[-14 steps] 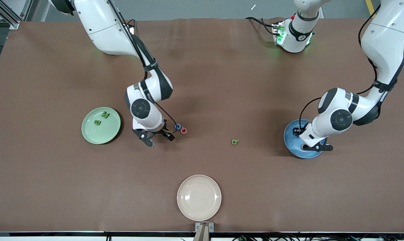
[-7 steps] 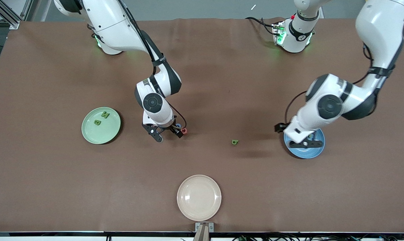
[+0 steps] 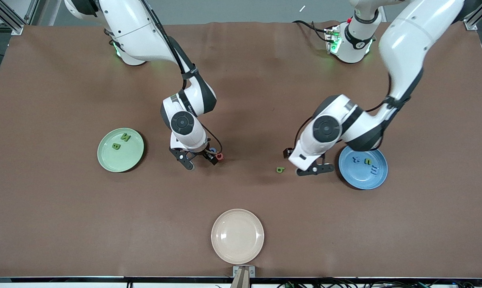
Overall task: Sort upper and lower case letters into plates
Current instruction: 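Grasp the blue c with the right gripper while the left gripper reaches b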
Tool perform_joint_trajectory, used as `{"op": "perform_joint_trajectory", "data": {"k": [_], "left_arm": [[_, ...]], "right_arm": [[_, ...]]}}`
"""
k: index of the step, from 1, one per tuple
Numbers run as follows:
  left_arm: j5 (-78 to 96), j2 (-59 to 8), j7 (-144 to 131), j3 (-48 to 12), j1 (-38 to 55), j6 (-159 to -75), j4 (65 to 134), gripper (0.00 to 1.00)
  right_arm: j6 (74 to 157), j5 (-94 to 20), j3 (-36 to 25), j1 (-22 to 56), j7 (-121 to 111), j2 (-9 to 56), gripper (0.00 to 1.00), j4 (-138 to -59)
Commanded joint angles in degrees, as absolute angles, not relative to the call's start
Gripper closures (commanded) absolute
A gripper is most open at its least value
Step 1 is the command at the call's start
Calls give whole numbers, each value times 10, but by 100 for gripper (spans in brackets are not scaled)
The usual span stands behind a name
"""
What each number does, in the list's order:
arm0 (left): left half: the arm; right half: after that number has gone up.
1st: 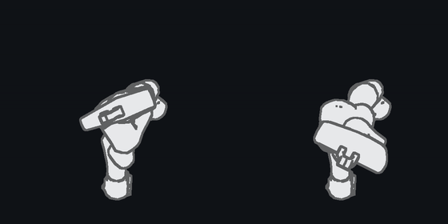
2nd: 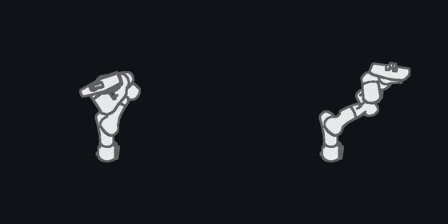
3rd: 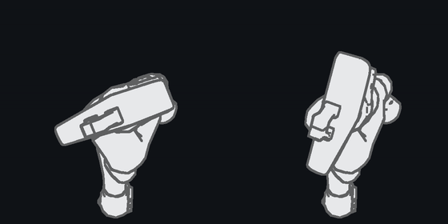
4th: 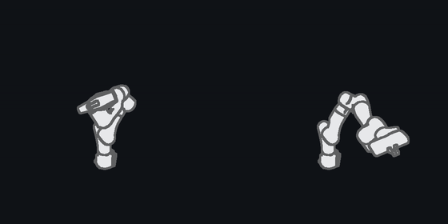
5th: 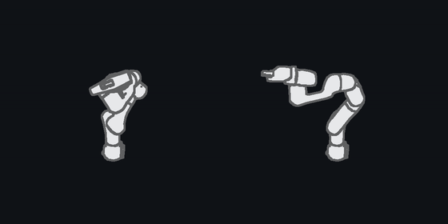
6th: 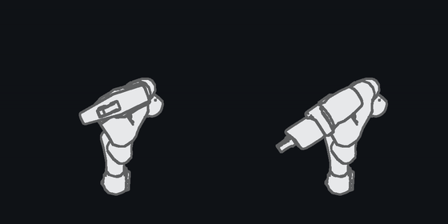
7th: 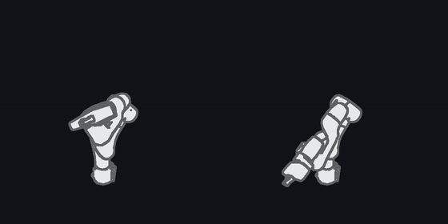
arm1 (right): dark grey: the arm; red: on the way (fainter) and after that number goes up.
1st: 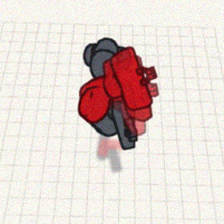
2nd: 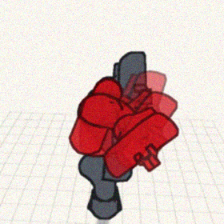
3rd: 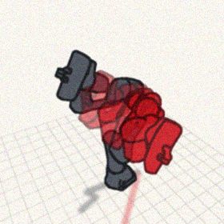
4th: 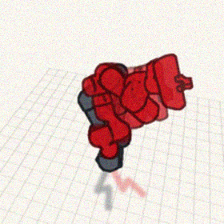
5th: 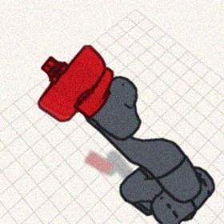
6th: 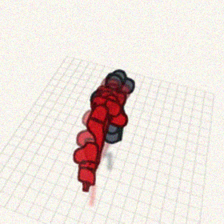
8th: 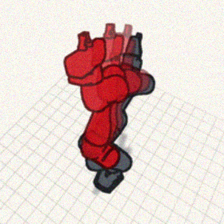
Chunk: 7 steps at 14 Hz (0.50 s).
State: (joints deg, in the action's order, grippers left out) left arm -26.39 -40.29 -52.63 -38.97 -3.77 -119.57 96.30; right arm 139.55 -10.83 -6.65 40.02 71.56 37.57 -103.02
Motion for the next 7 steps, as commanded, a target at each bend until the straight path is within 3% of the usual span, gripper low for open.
{"op": "perform_joint_trajectory", "data": {"k": [1, 7], "left_arm": [[-263, -445, -565, -336, 25, -1201, 905, 0], [-267, -490, -588, -317, 54, -1270, 871, 0]], "right_arm": [[1395, -90, -73, 407, 726, 374, 1, -1034], [1395, -89, -72, 410, 728, 380, 1, -1035]]}}
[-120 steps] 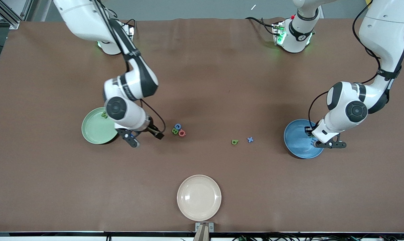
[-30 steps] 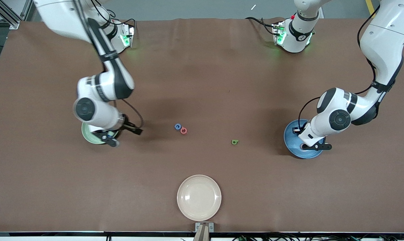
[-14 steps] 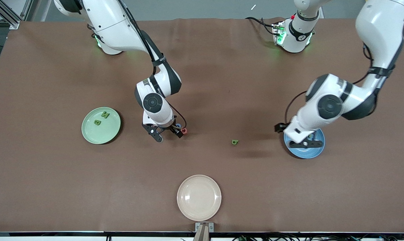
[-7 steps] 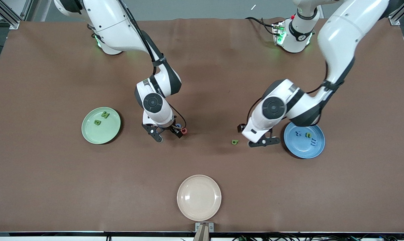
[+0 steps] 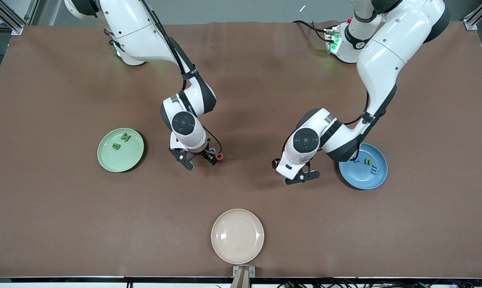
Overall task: Sort upper and lower case letters into plates
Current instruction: 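Grasp the blue c with the right gripper while the left gripper reaches b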
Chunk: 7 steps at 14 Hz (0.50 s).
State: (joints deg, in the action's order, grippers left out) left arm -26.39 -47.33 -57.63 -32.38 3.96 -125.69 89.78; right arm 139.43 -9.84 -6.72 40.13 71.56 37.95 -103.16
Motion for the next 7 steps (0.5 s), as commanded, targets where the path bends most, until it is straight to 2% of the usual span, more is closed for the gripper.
{"op": "perform_joint_trajectory", "data": {"k": [1, 5, 7], "left_arm": [[-267, -497, -588, -308, 64, -1271, 863, 0], [-264, -500, -589, -273, 99, -1272, 858, 1], [-264, -505, -589, -273, 99, -1272, 857, 9]], "right_arm": [[1395, -89, -72, 413, 728, 382, 3, -1035], [1396, -89, -72, 428, 750, 388, 8, -1034], [1396, -89, -72, 430, 751, 388, 10, -1034]]}}
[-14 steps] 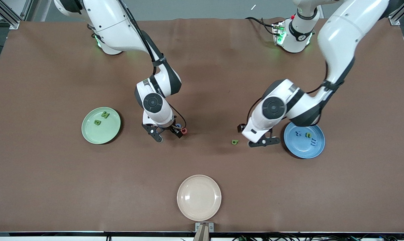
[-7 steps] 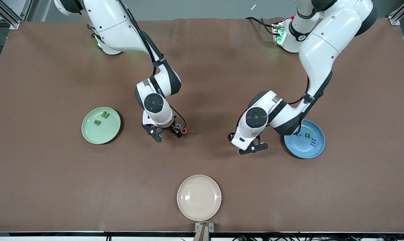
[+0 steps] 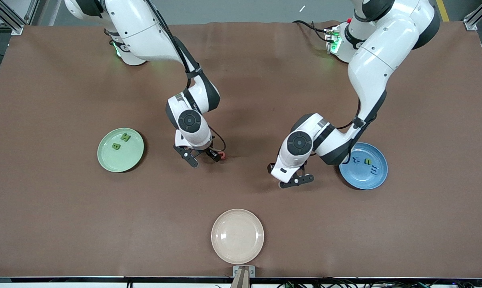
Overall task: Sort upper and lower case letters into plates
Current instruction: 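Grasp the blue c with the right gripper while the left gripper reaches b, then carry the c to the green plate while the left gripper grasps b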
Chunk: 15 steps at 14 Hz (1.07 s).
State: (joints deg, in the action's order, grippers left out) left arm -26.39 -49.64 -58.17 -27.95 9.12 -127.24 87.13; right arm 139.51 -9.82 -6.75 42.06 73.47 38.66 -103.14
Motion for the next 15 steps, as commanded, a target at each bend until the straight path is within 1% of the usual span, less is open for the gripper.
{"op": "perform_joint_trajectory", "data": {"k": [1, 2, 4, 7, 8, 9, 11, 14, 15], "left_arm": [[-265, -509, -589, -273, 100, -1272, 857, 13], [-265, -510, -588, -273, 102, -1272, 858, 16], [-266, -512, -588, -272, 105, -1272, 858, 21], [-267, -516, -587, -270, 104, -1281, 857, 28], [-267, -516, -587, -269, 105, -1284, 857, 32], [-267, -516, -586, -269, 104, -1285, 857, 37], [-267, -516, -584, -269, 104, -1286, 856, 48], [-267, -516, -584, -265, 105, -1302, 857, 66], [-268, -516, -584, -262, 105, -1304, 857, 72]], "right_arm": [[1396, -89, -72, 431, 752, 388, 10, -1034], [1396, -89, -72, 432, 752, 388, 11, -1034], [1396, -89, -72, 433, 752, 388, 18, -1034], [1397, -89, -72, 433, 751, 388, 38, -1034], [1397, -89, -72, 433, 751, 388, 45, -1034], [1397, -89, -72, 433, 751, 388, 50, -1034], [1396, -89, -72, 433, 751, 388, 65, -1033], [1387, -89, -73, 422, 741, 381, 95, -1029], [1376, -89, -74, 409, 735, 376, 97, -1029]]}}
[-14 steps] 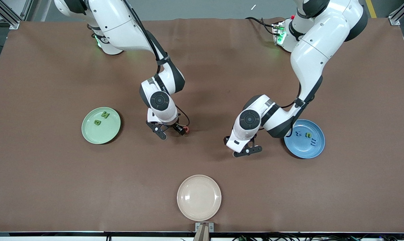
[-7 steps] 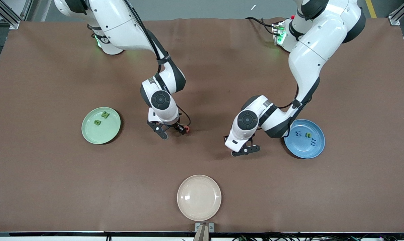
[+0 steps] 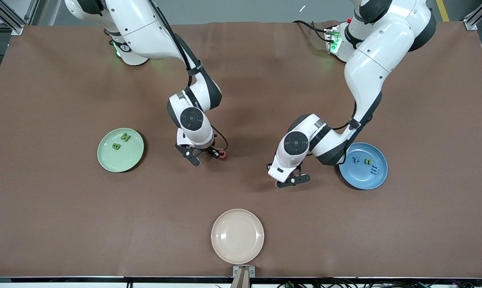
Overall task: Sort upper and lower case letters into plates
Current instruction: 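Carry the c to the green plate while the left gripper grasps b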
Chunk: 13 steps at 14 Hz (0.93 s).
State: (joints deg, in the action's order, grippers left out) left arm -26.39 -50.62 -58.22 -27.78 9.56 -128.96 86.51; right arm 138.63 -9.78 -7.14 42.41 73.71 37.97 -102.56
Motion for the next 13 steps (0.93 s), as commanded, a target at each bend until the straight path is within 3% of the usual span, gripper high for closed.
{"op": "perform_joint_trajectory", "data": {"k": [1, 6, 9, 13], "left_arm": [[-268, -516, -584, -261, 105, -1305, 857, 77], [-272, -481, -583, -262, 91, -1289, 861, 80], [-267, -429, -546, -272, 64, -1224, 880, 80], [-264, -360, -448, -356, -64, -1180, 949, 80]], "right_arm": [[1346, -89, -73, 391, 703, 362, 97, -1029], [1221, -89, -74, 303, 550, 288, 97, -1039], [1191, -89, -74, 252, 462, 255, 97, -1065], [1198, -38, -93, 223, 413, 227, 97, -1116]]}}
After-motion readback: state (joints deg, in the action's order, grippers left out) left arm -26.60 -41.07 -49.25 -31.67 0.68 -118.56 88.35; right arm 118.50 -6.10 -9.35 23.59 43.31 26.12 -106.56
